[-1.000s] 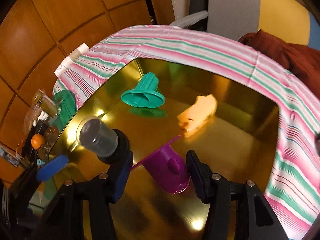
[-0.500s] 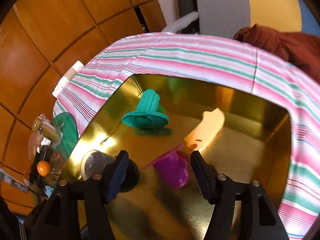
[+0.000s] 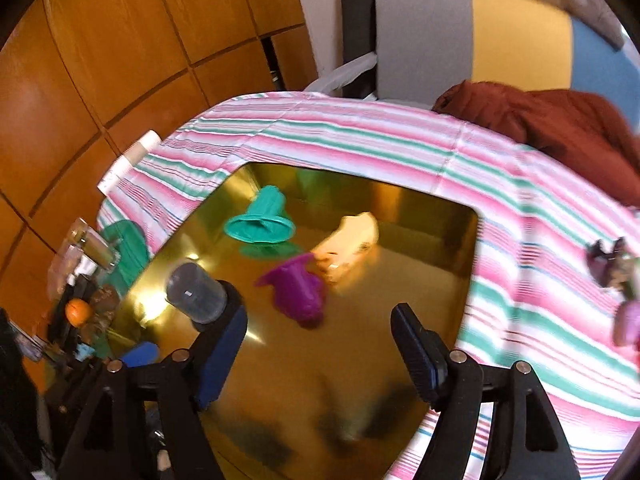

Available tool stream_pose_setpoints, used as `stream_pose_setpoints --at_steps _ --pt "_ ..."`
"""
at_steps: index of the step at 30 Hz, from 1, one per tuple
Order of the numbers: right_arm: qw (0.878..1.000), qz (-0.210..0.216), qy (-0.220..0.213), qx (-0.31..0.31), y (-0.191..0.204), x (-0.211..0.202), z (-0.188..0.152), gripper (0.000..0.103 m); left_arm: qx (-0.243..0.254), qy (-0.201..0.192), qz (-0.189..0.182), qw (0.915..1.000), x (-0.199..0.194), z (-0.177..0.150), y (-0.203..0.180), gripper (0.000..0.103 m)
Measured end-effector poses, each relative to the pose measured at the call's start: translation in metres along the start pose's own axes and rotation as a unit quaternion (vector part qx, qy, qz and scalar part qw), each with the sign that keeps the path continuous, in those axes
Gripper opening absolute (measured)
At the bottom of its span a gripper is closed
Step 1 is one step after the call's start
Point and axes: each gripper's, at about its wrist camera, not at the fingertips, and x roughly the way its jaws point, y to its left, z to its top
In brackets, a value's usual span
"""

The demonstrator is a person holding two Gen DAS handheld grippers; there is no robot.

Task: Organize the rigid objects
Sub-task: 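Lower the purple piece into the gold tray and open the right tool, then move both tools from the gold tray back toward the remaining toys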

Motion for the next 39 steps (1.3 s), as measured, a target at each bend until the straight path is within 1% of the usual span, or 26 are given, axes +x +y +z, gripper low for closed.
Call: stream_pose_setpoints --at_steps 2,6,11,15,18,23,25,29,31,32,35,37,39 --pt "1.0 -0.019 -0.001 0.004 -0.009 -0.007 -0.003 0.075 0.004 0.001 -0.003 1.0 -0.001 -0.001 -0.003 0.06" --pt "0.999 -0.041 -0.003 0.022 -0.033 -0.019 -0.008 0.075 0.018 0.006 -0.009 0.9998 0.001 -0.002 -0.015 0.06" --pt "0.996 -0.085 0.007 0.036 -0.067 -0.034 -0.019 0.075 0.042 0.011 -0.019 0.9989 0.002 -0.004 -0.031 0.06" --pt "0.991 -0.123 0.02 0.049 -0.099 -0.042 -0.033 0.075 0.067 0.012 -0.026 0.9974 0.0 -0.004 -0.046 0.06" --pt "0.986 -0.144 0.031 0.073 -0.129 -0.049 -0.045 0.075 0.08 0.013 -0.032 0.9962 0.0 -0.003 -0.056 0.06" --pt "0.975 -0.175 0.056 0.128 -0.188 -0.062 -0.066 0.075 0.096 0.02 -0.056 0.9936 0.003 -0.003 -0.074 0.06" --pt "0.97 -0.19 0.062 0.142 -0.212 -0.068 -0.071 0.075 0.104 0.02 -0.06 0.9926 0.003 -0.003 -0.081 0.06" --pt "0.952 -0.249 0.062 0.17 -0.271 -0.083 -0.074 0.075 0.122 0.018 -0.071 0.9899 0.001 -0.003 -0.094 0.06" --pt "0.941 -0.275 0.053 0.188 -0.302 -0.09 -0.074 0.075 0.128 0.019 -0.072 0.989 0.001 -0.004 -0.099 0.06" --pt "0.938 -0.284 0.047 0.194 -0.316 -0.093 -0.074 0.075 0.132 0.02 -0.071 0.9885 0.001 -0.005 -0.102 0.06" --pt "0.937 -0.279 0.044 0.204 -0.347 -0.093 -0.076 0.075 0.141 0.022 -0.07 0.9873 0.0 -0.006 -0.108 0.06" --pt "0.94 -0.265 0.046 0.209 -0.36 -0.089 -0.08 0.075 0.146 0.023 -0.07 0.9866 0.0 -0.005 -0.112 0.06" --pt "0.939 -0.263 0.05 0.216 -0.368 -0.085 -0.084 0.074 0.149 0.025 -0.071 0.986 -0.001 -0.005 -0.116 0.06"
